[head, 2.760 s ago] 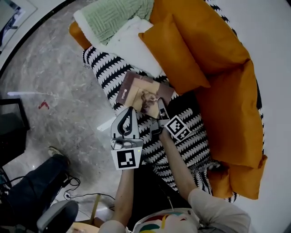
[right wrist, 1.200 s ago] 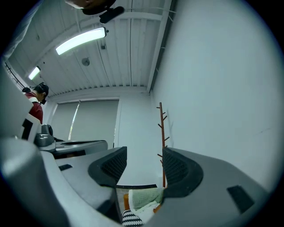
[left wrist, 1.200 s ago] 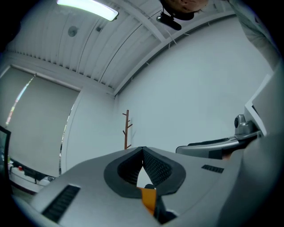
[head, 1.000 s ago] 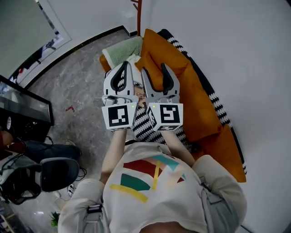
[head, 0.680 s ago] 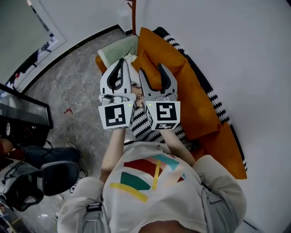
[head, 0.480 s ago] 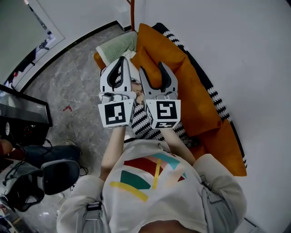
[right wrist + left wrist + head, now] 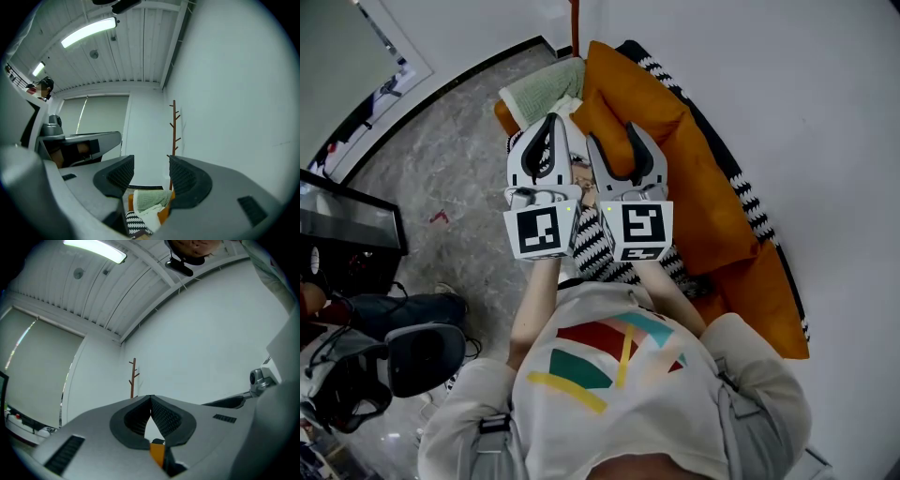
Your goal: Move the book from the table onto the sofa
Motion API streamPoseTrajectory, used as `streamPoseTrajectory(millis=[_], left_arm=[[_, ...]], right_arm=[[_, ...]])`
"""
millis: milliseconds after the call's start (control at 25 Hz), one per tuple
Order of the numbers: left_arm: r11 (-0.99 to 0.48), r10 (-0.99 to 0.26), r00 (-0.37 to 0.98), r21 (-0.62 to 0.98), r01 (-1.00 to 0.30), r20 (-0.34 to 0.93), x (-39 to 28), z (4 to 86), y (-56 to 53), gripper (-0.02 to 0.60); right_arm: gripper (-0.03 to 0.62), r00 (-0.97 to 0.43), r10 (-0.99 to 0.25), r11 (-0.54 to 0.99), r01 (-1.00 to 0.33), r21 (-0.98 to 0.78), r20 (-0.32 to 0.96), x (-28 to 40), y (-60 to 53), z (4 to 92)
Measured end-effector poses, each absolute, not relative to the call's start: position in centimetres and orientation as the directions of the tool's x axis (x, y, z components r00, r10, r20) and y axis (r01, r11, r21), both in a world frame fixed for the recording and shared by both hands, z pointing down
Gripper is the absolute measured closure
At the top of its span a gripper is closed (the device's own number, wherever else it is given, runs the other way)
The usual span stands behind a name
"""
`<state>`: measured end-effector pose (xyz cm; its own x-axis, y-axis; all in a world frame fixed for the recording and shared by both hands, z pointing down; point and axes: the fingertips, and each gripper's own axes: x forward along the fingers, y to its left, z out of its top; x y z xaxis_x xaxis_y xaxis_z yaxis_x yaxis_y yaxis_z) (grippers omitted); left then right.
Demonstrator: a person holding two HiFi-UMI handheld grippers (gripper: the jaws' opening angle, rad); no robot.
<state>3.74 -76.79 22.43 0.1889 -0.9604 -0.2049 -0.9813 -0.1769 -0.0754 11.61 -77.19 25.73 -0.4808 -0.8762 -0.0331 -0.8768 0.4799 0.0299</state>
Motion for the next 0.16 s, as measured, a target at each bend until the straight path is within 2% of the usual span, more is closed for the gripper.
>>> streamPoseTrajectory(millis=[160], left_arm=[[-0.173, -0.961, 0.186, -0.082, -0.982, -0.206, 3.14, 22.38, -76.27, 0.574]], right_arm=[[0.356, -0.488, -0.873, 0.487, -0.873, 0.032, -0.022, 10.91, -76.83, 25.83]])
